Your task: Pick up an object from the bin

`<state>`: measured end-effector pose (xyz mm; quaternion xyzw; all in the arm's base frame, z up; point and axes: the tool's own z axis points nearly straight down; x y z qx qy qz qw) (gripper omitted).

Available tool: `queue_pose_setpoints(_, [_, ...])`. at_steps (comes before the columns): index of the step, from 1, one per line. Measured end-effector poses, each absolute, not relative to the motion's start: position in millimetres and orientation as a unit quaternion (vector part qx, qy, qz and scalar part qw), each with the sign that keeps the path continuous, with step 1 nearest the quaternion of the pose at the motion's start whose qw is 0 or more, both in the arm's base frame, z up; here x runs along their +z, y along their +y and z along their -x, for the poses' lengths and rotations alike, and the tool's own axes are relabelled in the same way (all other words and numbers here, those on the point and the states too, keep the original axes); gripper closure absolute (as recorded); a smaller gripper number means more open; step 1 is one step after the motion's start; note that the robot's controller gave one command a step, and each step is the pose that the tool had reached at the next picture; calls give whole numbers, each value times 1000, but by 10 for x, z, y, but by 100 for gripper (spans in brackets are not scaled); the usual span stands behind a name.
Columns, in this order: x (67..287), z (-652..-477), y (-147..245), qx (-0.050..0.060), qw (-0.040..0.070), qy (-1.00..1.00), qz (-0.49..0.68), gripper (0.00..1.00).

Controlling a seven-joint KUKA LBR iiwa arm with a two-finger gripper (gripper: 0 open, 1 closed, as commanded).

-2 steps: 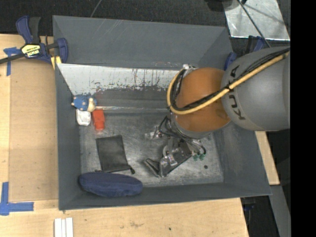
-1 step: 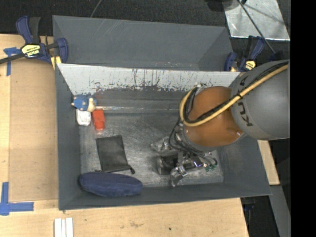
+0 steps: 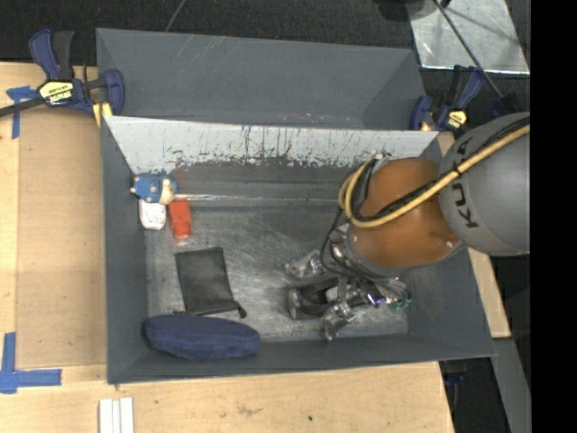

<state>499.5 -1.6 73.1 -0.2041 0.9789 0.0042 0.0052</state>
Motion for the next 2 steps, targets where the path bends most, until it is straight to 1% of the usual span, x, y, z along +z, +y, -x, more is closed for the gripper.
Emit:
queue_pose_setpoints(1, [747,-4995,-22,3,4,979,204,100])
queue_pose_setpoints(2, [2240,-4968,-56,0,3,983,182,100])
